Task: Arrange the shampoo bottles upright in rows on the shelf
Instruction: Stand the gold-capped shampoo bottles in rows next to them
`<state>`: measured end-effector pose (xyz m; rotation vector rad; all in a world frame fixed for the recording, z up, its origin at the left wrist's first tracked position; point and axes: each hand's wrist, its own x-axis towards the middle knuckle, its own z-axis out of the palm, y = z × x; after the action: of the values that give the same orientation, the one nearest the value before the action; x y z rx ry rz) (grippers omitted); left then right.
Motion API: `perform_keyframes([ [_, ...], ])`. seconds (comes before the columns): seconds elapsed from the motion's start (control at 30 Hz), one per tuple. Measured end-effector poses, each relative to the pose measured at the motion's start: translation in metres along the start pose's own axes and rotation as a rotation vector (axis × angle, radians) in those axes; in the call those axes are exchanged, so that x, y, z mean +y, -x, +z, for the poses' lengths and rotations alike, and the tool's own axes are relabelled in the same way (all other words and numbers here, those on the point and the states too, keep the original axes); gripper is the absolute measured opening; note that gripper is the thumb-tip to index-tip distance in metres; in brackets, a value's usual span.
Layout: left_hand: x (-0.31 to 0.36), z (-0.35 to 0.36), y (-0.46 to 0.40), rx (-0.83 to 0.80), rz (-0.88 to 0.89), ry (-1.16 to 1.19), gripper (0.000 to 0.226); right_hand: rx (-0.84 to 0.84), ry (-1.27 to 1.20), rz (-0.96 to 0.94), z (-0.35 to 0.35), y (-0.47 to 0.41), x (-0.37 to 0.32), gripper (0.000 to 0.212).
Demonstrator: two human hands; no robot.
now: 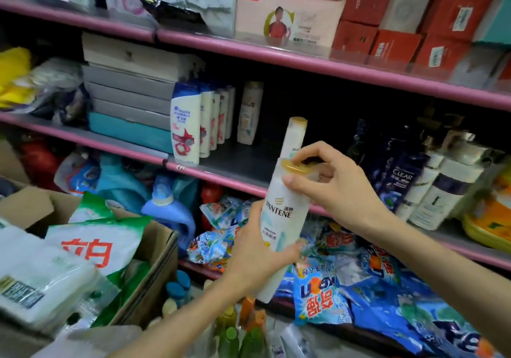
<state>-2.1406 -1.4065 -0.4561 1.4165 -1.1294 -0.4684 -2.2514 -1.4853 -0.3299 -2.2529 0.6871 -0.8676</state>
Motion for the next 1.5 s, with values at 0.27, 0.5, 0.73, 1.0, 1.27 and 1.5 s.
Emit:
perform_keyframes([
  [0.27, -0.029, -0.045, -0.009, 0.163, -0.107, -0.088, 0.061, -0.072, -0.084, -0.020, 0.072, -0.021, -0.005, 0.026],
  [0.5, -0.028, -0.063, -0.024, 0.270, -0.143, -0.159, 0.063, 0.046, -0.155, -0.055, 0.110, -0.042, -0.020, 0.031],
  [0.73, -0.027, -0.066, -0.026, 0.274, -0.182, -0.100, 0.062, 0.018, -0.062, -0.077, 0.116, -0.049, -0.027, 0.030],
  [1.0, -0.025, -0.067, -0.030, 0.313, -0.100, -0.165, 0.063, -0.116, -0.097, 0.173, 0.080, -0.074, -0.041, 0.056],
  [1.27, -0.026, -0.062, -0.028, 0.312, -0.087, -0.183, 0.066, -0.144, -0.092, 0.215, 0.075, -0.074, -0.047, 0.030],
  [1.5, -0.027, -0.059, -0.029, 0.272, -0.110, -0.167, 0.064, -0.139, -0.088, 0.293, 0.073, -0.069, -0.042, 0.043],
])
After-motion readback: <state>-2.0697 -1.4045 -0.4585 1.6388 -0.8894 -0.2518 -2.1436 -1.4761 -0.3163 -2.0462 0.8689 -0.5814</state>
